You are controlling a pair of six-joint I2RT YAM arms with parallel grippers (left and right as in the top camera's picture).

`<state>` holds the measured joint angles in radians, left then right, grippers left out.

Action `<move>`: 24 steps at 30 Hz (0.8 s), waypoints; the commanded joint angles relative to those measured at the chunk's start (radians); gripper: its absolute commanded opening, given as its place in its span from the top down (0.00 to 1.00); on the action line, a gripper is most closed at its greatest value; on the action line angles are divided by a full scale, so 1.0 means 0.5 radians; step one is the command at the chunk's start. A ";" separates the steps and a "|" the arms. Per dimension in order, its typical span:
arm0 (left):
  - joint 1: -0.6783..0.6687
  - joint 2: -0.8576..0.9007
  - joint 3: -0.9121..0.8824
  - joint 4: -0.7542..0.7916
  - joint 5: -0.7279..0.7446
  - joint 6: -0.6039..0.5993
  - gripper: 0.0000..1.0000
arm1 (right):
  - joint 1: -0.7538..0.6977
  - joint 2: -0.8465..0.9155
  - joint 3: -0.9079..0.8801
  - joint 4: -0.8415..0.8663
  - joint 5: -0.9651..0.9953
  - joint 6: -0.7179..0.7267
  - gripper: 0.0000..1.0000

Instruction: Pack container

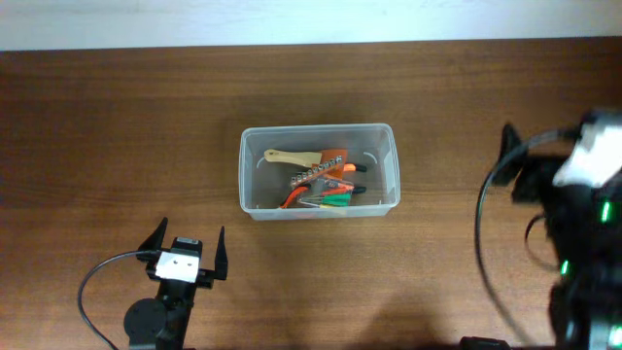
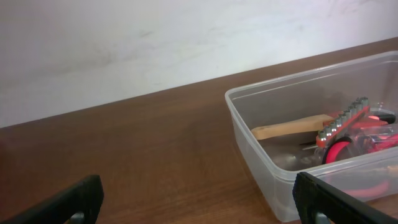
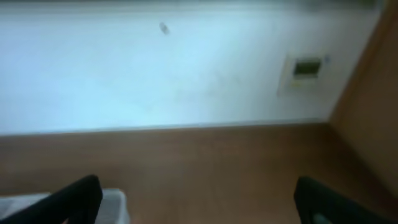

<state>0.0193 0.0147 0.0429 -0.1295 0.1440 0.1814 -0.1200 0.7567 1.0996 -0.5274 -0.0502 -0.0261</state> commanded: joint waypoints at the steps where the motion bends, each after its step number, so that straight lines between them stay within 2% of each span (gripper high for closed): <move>1: 0.010 -0.019 -0.014 0.005 -0.021 -0.022 0.01 | 0.096 -0.291 -0.256 0.188 0.002 0.012 0.01; 12: 0.010 -0.019 -0.014 0.005 -0.021 -0.022 0.01 | 0.192 -1.078 -1.084 0.702 -0.007 0.018 0.01; 24: 0.010 -0.019 -0.014 0.005 -0.021 -0.022 0.01 | 0.198 -1.485 -1.591 0.958 -0.019 0.018 0.01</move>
<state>0.0193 0.0147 0.0429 -0.1299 0.1440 0.1791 -0.0345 0.0525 0.3470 -0.0731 -0.0505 -0.0261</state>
